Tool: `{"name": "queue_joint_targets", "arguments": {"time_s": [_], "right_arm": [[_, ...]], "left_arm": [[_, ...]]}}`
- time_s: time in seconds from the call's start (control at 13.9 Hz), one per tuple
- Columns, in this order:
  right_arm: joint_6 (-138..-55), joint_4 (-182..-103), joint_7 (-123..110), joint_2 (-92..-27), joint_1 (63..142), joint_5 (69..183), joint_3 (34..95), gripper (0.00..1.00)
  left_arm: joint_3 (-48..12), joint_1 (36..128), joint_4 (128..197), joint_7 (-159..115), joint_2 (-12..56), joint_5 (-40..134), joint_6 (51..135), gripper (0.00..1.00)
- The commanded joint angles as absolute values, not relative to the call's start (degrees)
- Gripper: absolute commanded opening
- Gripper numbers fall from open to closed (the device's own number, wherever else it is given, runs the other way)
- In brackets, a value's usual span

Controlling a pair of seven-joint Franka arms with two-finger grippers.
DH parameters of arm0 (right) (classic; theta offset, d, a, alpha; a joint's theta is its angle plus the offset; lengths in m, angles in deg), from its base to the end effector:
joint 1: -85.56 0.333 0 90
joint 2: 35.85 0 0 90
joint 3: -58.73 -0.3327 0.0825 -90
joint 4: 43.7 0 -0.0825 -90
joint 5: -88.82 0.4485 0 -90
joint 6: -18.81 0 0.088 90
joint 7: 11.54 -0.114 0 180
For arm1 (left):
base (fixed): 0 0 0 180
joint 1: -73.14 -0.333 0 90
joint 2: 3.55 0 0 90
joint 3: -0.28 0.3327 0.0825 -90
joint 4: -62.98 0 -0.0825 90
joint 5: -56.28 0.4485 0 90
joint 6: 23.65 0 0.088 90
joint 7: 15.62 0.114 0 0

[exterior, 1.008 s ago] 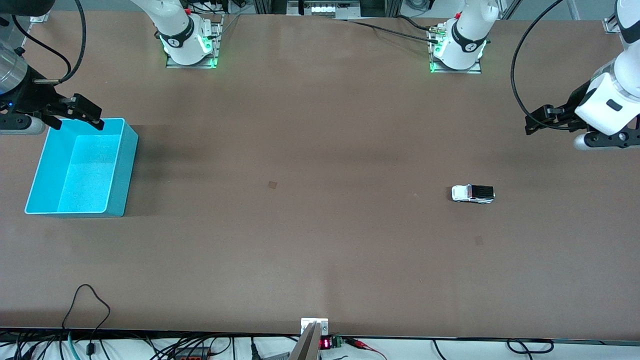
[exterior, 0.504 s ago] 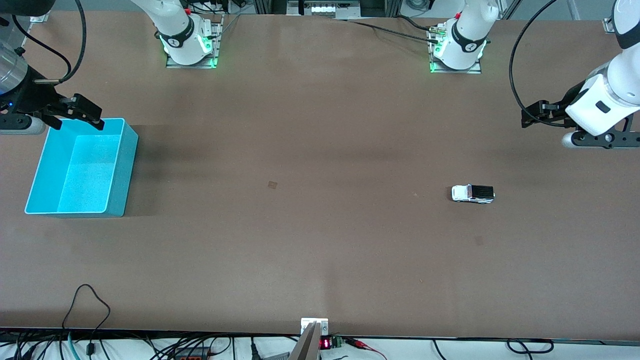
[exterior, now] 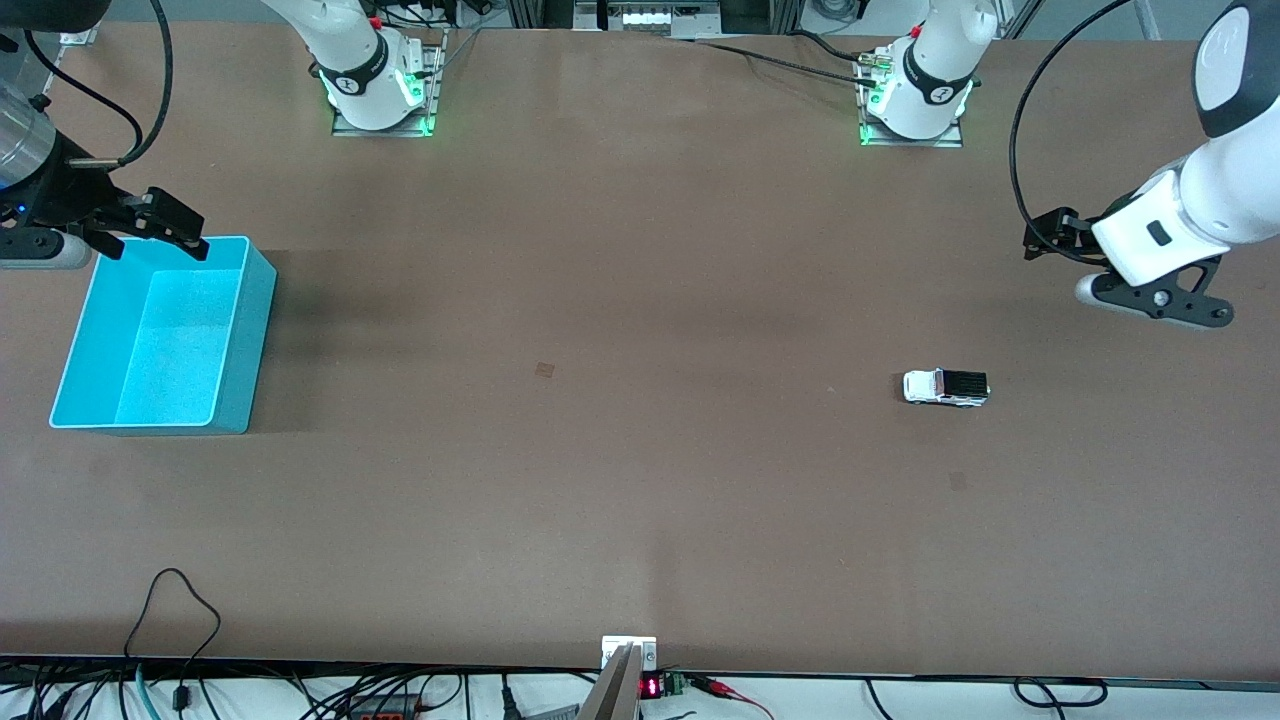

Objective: Wind and store white jeep toy
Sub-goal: 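Move the left gripper toward the white toy jeep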

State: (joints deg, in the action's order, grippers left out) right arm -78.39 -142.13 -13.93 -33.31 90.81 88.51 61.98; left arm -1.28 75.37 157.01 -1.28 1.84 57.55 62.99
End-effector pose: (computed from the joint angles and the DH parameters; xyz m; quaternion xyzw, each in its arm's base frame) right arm 0.6125 0.0202 0.5931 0.9999 -0.0031 0.0114 0.0010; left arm 0.6288 -0.0384 0.5339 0.9812 -0.1572 -0.1117 0.0005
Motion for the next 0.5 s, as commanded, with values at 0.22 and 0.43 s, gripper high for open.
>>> {"name": "queue_joint_targets", "arguments": {"time_s": [0.22,0.43], "right_arm": [[-78.1,-142.8,-14.8,-32.5,90.9,89.2,62.0,1.00],[-78.1,-142.7,-14.8,-32.6,90.9,89.2,62.0,1.00]], "left_arm": [[-1.1,75.1,158.2,23.0,5.3,57.3,67.0,1.00],[-1.0,74.2,163.5,34.4,5.9,57.3,75.9,1.00]]}}
